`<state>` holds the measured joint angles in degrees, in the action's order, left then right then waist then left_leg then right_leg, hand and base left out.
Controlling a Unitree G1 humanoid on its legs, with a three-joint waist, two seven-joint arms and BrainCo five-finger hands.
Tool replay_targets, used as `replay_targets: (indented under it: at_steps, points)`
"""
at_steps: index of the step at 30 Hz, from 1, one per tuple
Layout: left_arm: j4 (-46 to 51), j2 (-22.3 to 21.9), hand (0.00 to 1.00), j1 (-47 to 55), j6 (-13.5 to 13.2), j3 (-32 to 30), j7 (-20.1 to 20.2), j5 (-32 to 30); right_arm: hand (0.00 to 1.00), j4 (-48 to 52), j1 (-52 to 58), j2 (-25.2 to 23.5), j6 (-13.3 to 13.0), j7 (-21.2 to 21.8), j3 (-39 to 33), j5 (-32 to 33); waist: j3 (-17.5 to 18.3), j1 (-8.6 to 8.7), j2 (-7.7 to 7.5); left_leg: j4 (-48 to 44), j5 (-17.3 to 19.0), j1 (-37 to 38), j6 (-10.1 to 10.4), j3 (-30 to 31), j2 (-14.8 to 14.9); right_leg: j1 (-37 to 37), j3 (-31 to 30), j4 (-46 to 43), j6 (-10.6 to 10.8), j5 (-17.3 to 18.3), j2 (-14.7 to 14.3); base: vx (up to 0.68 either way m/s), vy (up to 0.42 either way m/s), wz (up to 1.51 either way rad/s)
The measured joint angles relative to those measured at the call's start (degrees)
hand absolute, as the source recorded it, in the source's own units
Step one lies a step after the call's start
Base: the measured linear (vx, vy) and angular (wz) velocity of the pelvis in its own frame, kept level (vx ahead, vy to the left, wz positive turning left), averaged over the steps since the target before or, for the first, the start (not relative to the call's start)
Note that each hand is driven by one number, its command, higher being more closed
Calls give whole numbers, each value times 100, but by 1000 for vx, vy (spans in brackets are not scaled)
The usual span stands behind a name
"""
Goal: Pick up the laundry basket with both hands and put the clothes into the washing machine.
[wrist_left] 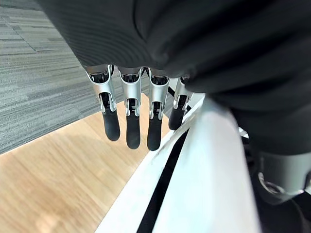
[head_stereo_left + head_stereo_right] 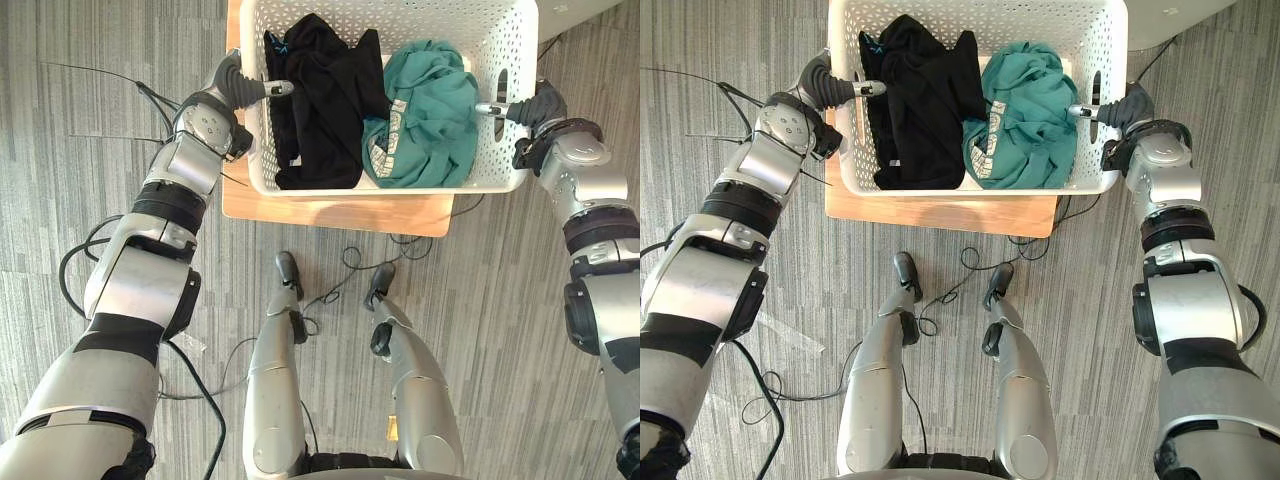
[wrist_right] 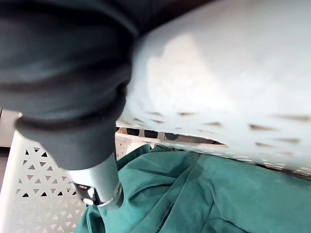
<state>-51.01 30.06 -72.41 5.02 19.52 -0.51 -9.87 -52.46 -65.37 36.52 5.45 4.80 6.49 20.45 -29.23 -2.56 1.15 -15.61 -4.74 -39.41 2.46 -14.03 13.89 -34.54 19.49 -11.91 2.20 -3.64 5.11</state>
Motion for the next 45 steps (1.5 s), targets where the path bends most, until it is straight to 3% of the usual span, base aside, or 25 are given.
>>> replay_targets:
  at_steps: [5,11,15,20,23,24,26,28,29,33,35,39,45]
  points:
    - [1348,344,100,703,81,-10,-122,-400,100,1521,1062,-10,52,-368,-619,-77,-11,-18,-43,54,-1,0,1,-36,-5,-66,-8,-6,2,0,3,63,-40,-4]
    - [2859,711,100,1625,36,293,-210,-2069,100,3256,2367,-83,78,-981,-1560,-79,-11,-51,-44,55,14,296,11,-53,-8,86,21,-306,110,118,81,45,-22,1]
    - [3527,1036,100,2480,-192,344,-235,-2827,100,4534,3244,-113,-11,-1153,-1895,-78,-3,-48,-56,-129,153,632,49,-56,13,390,3,-554,-49,404,122,-19,-58,3]
    - [4457,1193,100,3446,-532,213,-385,-3147,100,5322,4311,-181,-47,-1213,-2222,-11,2,-148,-57,-190,241,1086,81,-63,20,782,-19,-716,-32,581,144,4,-39,1]
    - [5180,572,100,4764,-674,-519,-370,-3139,100,5922,5417,-629,-140,-1087,-2413,177,519,-140,-90,-193,416,1305,111,-100,-28,930,-65,-802,44,792,197,96,-12,-1]
    - [5501,-61,100,5405,-767,-982,-369,-3071,100,6041,5864,-944,-263,-954,-2464,183,833,-134,-121,-191,471,1360,132,-69,-118,937,-86,-889,24,869,232,162,0,-2]
    - [5659,-809,100,5839,-831,-1298,-428,-2884,100,6034,6136,-1273,-286,-878,-2476,183,1029,-108,-139,-165,498,1475,128,-33,-199,1003,-84,-1020,52,981,317,172,-13,14]
    - [5725,-1918,100,6386,-777,-1689,-599,-2536,100,5844,6331,-1871,-285,-692,-2464,167,1052,27,-152,-20,502,1962,122,64,-360,1381,-56,-1189,89,1160,421,142,-42,23]
    - [5725,-2096,100,6564,-754,-1758,-599,-2442,100,5757,6415,-2040,-277,-615,-2439,145,1065,33,-145,82,503,2159,122,134,-412,1537,-58,-1183,105,1195,443,56,-26,13]
    - [5730,-2448,100,6993,-733,-1765,-602,-1886,100,5536,6950,-2445,-237,-543,-2267,146,1426,115,-152,325,501,2509,123,264,-533,1902,65,-1092,114,1289,511,32,5,18]
    - [5739,-2623,100,7218,-711,-1789,-614,-1284,100,5499,7218,-2694,-232,-541,-2198,157,1606,156,-156,486,501,2770,123,306,-584,2165,102,-963,129,1300,513,46,24,12]
    - [5810,-2646,100,7548,-667,-1733,-554,-558,100,5500,7502,-2825,-232,-537,-2102,163,1857,181,-149,603,501,3031,124,361,-615,2523,199,-724,134,1290,493,53,30,8]
    - [5845,-2647,100,7595,-648,-1706,-586,-897,100,5501,7708,-3004,-242,-608,-2069,196,2011,187,-140,681,433,3099,158,640,-662,2821,445,-542,161,1268,487,46,8,24]
